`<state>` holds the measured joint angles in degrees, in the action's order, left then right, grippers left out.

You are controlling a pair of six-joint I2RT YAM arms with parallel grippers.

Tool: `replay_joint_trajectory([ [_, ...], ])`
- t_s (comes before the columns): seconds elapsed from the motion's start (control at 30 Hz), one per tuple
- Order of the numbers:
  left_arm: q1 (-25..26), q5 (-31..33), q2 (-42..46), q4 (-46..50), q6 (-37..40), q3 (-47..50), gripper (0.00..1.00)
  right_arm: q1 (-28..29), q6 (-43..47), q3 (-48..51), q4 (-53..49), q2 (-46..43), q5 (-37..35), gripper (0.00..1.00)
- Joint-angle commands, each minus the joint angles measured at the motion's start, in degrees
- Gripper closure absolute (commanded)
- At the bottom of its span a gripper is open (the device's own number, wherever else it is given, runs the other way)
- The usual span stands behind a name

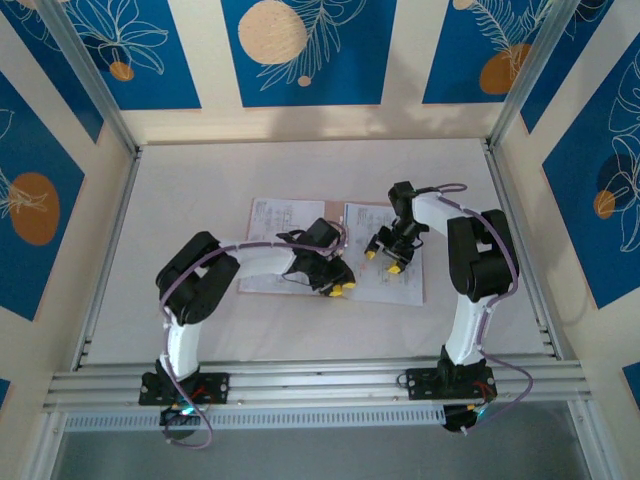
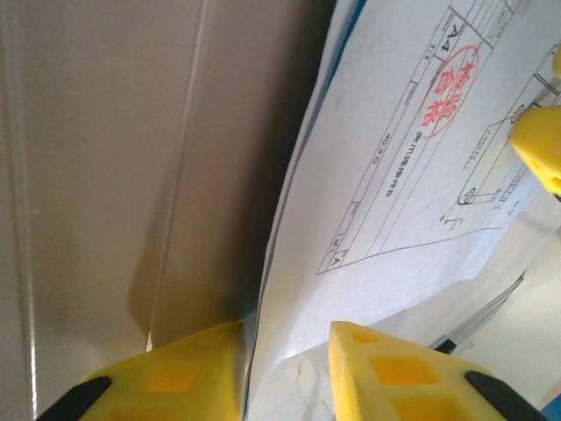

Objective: Put the files into the folder

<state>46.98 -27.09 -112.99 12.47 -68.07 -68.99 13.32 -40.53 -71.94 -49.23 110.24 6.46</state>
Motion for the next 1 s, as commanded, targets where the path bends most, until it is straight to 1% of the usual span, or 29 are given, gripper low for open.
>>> replay_joint_trajectory([
  [0.0, -0.6, 1.3, 1.9, 4.3, 1.7, -0.4, 0.65, 0.7, 2.0, -0.1, -0.4, 2.2, 1.1, 0.39],
  [0.07, -0.6, 1.4, 2.2, 5.0, 1.9, -0.6, 0.61, 0.7, 2.3, 0.0, -0.5, 2.4, 1.0, 0.39],
  [0.17, -0.6, 1.6, 2.9, 6.7, 2.5, -1.1, 0.57, 0.7, 2.8, 0.1, -0.4, 2.5, 0.9, 0.39],
  [0.33, -0.5, 3.3, 4.5, 10.6, 4.0, -1.8, 0.54, 0.9, 3.3, 0.2, -0.3, 2.4, 1.0, 0.39],
  [0.4, -0.5, 3.9, 5.2, 11.6, 4.2, -2.2, 0.55, 1.0, 3.7, 0.1, -0.2, 2.5, 0.8, 0.39],
  [0.53, -0.8, 6.0, 5.5, 15.0, 5.3, -3.5, 0.62, 1.1, 4.3, -0.4, -0.2, 2.7, 0.9, 0.39],
  [0.63, -1.5, 5.9, 4.7, 14.8, 5.4, -3.8, 0.65, 1.2, 4.8, -0.9, -0.3, 3.2, 1.0, 0.39],
  [0.97, -1.9, 5.5, 0.5, 14.6, 6.0, -7.7, 0.64, 1.4, 6.2, -2.8, -0.9, 5.0, 1.1, 0.39],
])
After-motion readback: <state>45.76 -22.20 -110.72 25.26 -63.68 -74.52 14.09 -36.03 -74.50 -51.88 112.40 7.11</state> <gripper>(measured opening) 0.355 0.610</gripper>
